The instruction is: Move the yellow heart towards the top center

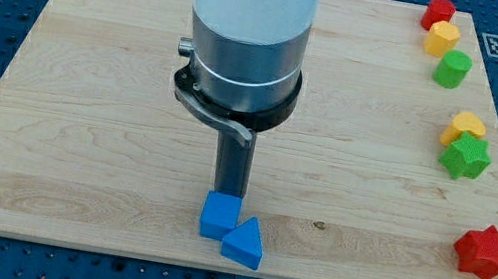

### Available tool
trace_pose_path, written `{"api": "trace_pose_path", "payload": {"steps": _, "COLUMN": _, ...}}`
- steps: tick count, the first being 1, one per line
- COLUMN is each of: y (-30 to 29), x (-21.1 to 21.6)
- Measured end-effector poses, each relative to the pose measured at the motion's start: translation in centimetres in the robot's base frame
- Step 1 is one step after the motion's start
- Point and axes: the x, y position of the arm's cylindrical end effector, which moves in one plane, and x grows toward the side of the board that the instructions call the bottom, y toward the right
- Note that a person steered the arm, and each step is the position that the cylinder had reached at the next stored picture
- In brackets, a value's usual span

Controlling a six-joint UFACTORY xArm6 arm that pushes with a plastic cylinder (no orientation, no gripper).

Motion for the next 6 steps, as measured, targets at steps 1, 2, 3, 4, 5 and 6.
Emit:
{"api": "trace_pose_path", "payload": {"steps": 1, "y": -0.9, "x": -2.3}}
{"api": "trace_pose_path", "payload": {"steps": 2, "y": 0.1, "x": -5.4}}
{"api": "trace_pose_path", "payload": {"steps": 3, "y": 3.0, "x": -5.4}}
{"api": "trace_pose_path", "payload": {"steps": 4, "y": 3.0, "x": -5.4}}
{"api": "trace_pose_path", "payload": {"steps": 5, "y": 3.4, "x": -5.4}}
{"api": "trace_pose_path", "payload": {"steps": 6, "y": 5.8, "x": -6.9}}
